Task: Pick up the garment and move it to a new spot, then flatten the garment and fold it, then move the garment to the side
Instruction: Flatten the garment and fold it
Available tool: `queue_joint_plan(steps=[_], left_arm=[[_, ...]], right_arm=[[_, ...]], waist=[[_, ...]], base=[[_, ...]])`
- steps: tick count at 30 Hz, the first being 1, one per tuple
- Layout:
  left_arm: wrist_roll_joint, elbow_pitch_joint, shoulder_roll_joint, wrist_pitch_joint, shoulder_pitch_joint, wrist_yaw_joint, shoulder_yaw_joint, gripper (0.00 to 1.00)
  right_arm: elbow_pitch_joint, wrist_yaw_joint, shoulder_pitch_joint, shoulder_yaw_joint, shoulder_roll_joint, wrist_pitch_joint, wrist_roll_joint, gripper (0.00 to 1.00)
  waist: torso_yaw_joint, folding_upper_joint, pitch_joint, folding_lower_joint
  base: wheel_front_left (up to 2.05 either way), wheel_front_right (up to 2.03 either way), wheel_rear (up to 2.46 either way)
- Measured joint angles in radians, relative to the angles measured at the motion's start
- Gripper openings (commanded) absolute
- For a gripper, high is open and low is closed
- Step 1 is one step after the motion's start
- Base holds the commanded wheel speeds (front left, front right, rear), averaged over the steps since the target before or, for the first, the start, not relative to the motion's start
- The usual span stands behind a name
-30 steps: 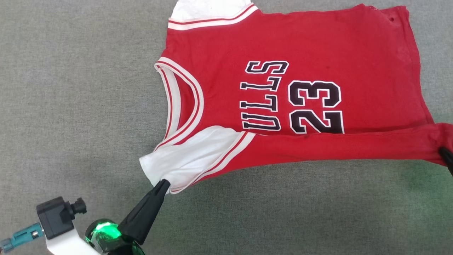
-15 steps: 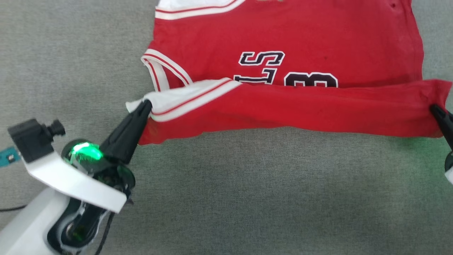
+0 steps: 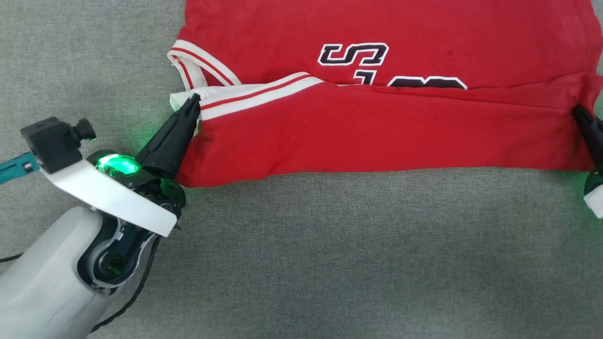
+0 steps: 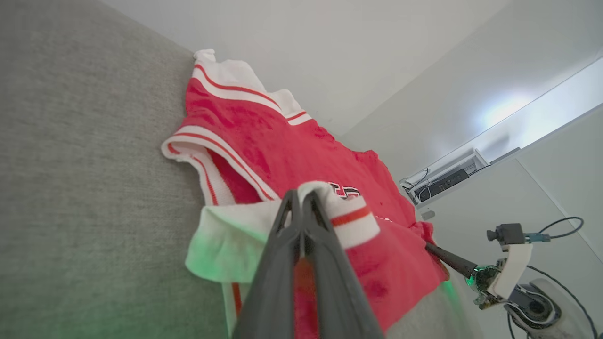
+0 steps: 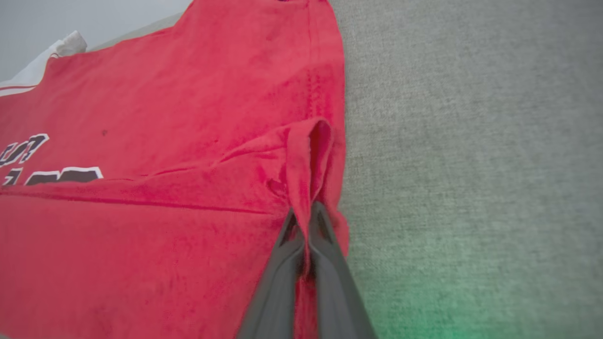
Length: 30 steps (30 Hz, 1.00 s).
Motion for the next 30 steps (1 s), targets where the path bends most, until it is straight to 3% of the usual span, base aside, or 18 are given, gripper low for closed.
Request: queue_joint_plan(steps=[4, 6, 7, 8, 9, 10, 16, 18, 19, 20, 21, 22, 26, 30], left_arm=[[0.021, 0.046, 0.004, -0.001, -0.035, -0.001, -0.044, 0.01], [0.040, 0.070, 0.002, -0.001, -0.049, -0.002, -0.047, 0.49], [0.052, 0.080, 0.003, -0.001, -0.054, -0.002, -0.049, 0.93], [0.074, 0.087, 0.007, 0.000, -0.055, -0.002, -0.053, 1.00], [0.088, 0.093, 0.018, 0.000, -0.055, -0.002, -0.059, 1.00], [0.100, 0.099, 0.035, 0.000, -0.057, -0.001, -0.064, 1.00], [0.186, 0.115, 0.157, 0.013, -0.094, 0.000, -0.092, 1.00], [0.189, 0.062, 0.228, 0.122, -0.135, 0.000, -0.116, 1.00], [0.189, 0.062, 0.228, 0.122, -0.135, 0.000, -0.116, 1.00], [0.191, 0.040, 0.252, 0.176, -0.144, 0.002, -0.129, 1.00], [0.172, -0.006, 0.288, 0.300, -0.163, 0.013, -0.152, 1.00], [0.172, -0.006, 0.288, 0.300, -0.163, 0.013, -0.152, 1.00], [0.086, -0.095, 0.326, 0.558, -0.200, 0.036, -0.210, 1.00], [0.030, -0.111, 0.335, 0.750, -0.239, 0.067, -0.254, 1.00]], right_arm=[[0.024, 0.000, -0.022, 0.021, -0.001, -0.027, -0.008, 0.00], [0.031, 0.000, -0.028, 0.035, -0.005, -0.041, -0.016, 0.00], [0.038, 0.000, -0.028, 0.042, -0.007, -0.050, -0.022, 0.12], [0.046, 0.000, -0.028, 0.046, -0.008, -0.055, -0.025, 0.45], [0.049, 0.000, -0.027, 0.051, -0.010, -0.058, -0.028, 0.93], [0.052, 0.000, -0.025, 0.053, -0.012, -0.063, -0.034, 1.00], [0.041, 0.000, 0.023, 0.040, -0.028, -0.096, -0.062, 1.00], [0.017, 0.000, 0.038, 0.027, -0.029, -0.101, -0.063, 1.00], [0.017, 0.000, 0.038, 0.027, -0.029, -0.101, -0.063, 1.00], [0.009, 0.000, 0.040, 0.022, -0.030, -0.102, -0.065, 1.00], [-0.010, 0.000, 0.049, 0.018, -0.029, -0.102, -0.071, 1.00], [-0.010, 0.000, 0.049, 0.018, -0.029, -0.102, -0.071, 1.00], [-0.031, 0.000, 0.055, 0.016, -0.021, -0.095, -0.075, 1.00], [-0.042, 0.000, 0.055, 0.017, -0.010, -0.091, -0.079, 1.00]], waist=[[0.000, 0.0000, 0.009, 0.0000], [0.000, 0.0000, 0.005, 0.0000], [0.000, 0.0000, 0.000, 0.0000], [0.001, 0.0000, -0.006, 0.0000], [0.001, 0.0000, -0.013, 0.0000], [0.002, 0.0000, -0.021, 0.0000], [0.011, 0.0000, -0.083, 0.0000], [0.016, 0.0000, -0.114, 0.0000], [0.016, 0.0000, -0.114, 0.0000], [0.017, 0.0000, -0.123, 0.0000], [0.017, -0.0001, -0.137, 0.0000], [0.017, -0.0001, -0.137, 0.0000], [0.006, 0.0000, -0.147, 0.0000], [-0.013, 0.0000, -0.143, 0.0000]], base=[[0.00, 0.00, 0.00], [0.00, 0.00, 0.00], [0.00, 0.00, 0.00], [0.00, 0.00, 0.00], [0.00, 0.00, 0.00], [0.00, 0.00, 0.00], [0.00, 0.00, 0.00], [0.00, 0.00, 0.00], [0.00, 0.00, 0.00], [0.00, 0.00, 0.00], [0.00, 0.00, 0.00], [0.00, 0.00, 0.00], [0.00, 0.00, 0.00], [0.00, 0.00, 0.00]])
